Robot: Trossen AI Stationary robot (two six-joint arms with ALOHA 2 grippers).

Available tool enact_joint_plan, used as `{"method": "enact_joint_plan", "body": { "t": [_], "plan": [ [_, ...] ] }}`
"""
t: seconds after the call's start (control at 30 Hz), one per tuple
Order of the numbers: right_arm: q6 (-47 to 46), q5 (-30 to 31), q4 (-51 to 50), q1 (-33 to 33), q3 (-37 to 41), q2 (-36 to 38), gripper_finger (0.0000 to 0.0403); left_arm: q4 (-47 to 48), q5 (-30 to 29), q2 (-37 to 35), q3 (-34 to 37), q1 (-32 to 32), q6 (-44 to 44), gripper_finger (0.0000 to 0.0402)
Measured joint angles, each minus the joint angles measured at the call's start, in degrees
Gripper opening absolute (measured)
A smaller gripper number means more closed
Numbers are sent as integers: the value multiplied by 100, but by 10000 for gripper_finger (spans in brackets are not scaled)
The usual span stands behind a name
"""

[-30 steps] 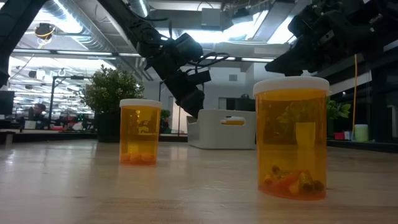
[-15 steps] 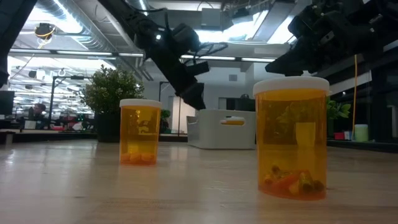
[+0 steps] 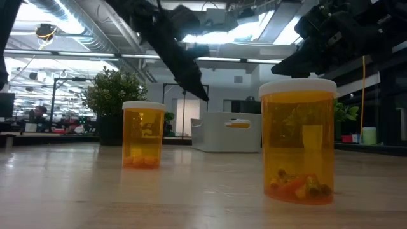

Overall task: Pick and place pill bottles into a basket
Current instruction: Put the orange pill bottle into the gray bin

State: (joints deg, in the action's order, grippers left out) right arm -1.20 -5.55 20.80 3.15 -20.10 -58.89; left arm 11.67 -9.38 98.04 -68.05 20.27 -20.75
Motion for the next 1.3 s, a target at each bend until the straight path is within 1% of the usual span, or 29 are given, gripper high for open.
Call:
{"method": "enact_joint_plan", "body": {
  "t": [0.17,0.27,0.47,0.6,0.7,0.8,0.93,1.13,1.23,1.3],
  "plan": [
    [22,-1,-2,-1,0,0,18,945,61,-678,0,-290,7,247],
    [88,1,2,-1,0,0,18,1545,96,-1178,0,-521,237,247],
    [239,1,41,-6,0,0,18,3103,658,-2001,2,-920,1360,246],
    [209,1,45,-6,0,0,18,3889,655,-2257,2,-1291,2050,241],
    [176,1,57,-6,0,0,18,4258,647,-2325,15,-1641,2497,234],
    [172,1,67,-6,0,0,18,4230,634,-2441,247,-2035,2777,227],
    [169,1,74,-6,0,0,18,4095,574,-2707,869,-2584,3438,219],
    [169,1,97,-6,0,0,18,2714,521,-3301,1980,-3348,4281,216],
    [148,1,181,-6,0,0,18,1836,278,-3581,2508,-3721,4648,216],
    [145,1,175,-6,0,0,18,1320,120,-3694,2833,-3980,4711,216]
  ]
}}
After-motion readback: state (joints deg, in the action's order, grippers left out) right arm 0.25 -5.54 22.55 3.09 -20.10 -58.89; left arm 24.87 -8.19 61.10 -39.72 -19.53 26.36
